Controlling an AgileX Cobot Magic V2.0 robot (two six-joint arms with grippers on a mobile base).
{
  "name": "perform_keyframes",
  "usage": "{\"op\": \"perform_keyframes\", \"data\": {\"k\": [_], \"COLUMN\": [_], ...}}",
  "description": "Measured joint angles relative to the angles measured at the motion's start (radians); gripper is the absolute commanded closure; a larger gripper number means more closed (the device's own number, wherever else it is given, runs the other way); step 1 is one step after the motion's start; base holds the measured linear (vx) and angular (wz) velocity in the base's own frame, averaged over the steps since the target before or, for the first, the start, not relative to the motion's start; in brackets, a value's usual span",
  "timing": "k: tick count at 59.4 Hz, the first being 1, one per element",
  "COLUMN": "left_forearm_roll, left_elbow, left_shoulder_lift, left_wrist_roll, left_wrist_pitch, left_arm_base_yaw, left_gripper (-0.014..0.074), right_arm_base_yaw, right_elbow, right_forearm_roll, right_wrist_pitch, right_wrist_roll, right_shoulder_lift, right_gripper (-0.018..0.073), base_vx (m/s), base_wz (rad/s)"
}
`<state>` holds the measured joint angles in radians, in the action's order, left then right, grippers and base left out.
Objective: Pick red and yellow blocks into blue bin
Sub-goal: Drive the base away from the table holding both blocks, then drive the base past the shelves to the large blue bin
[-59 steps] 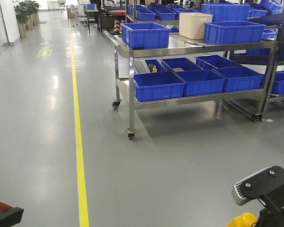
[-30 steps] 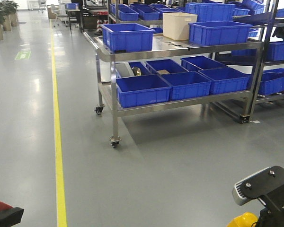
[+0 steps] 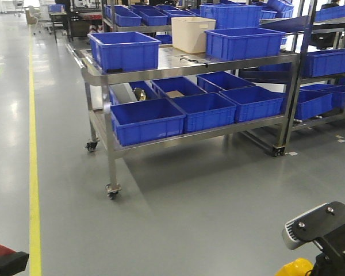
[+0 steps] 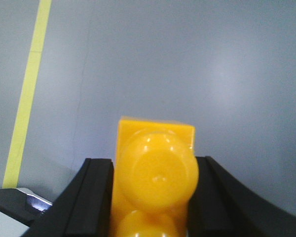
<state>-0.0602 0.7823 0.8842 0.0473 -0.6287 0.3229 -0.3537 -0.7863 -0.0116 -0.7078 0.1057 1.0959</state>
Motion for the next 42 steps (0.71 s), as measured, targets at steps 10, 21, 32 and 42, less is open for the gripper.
{"op": "perform_keyframes", "data": {"k": [10, 21, 32, 42], "left_forearm_roll": [0.0, 0.0, 0.0, 0.0], "left_elbow": [0.0, 0.0, 0.0, 0.0], "left_shoulder_lift": [0.0, 0.0, 0.0, 0.0], "left_wrist_roll": [0.0, 0.0, 0.0, 0.0], "left_wrist_pitch": [0.0, 0.0, 0.0, 0.0], "left_arm_base_yaw": [0.0, 0.0, 0.0, 0.0], "left_gripper": [0.0357, 0.0357, 0.0357, 0.0357], "right_arm_base_yaw": [0.0, 0.0, 0.0, 0.0], "right_elbow": [0.0, 0.0, 0.0, 0.0], "right_forearm_roll": [0.0, 0.0, 0.0, 0.0], "right_wrist_pitch": [0.0, 0.0, 0.0, 0.001], "right_wrist_roll": [0.0, 0.0, 0.0, 0.0], "right_shoulder_lift": [0.0, 0.0, 0.0, 0.0], "right_gripper": [0.0246, 0.0246, 0.0246, 0.0246], "base_vx": [0.42, 0.42, 0.43, 0.42], "base_wz": [-0.18, -0.24, -0.29, -0.33]}}
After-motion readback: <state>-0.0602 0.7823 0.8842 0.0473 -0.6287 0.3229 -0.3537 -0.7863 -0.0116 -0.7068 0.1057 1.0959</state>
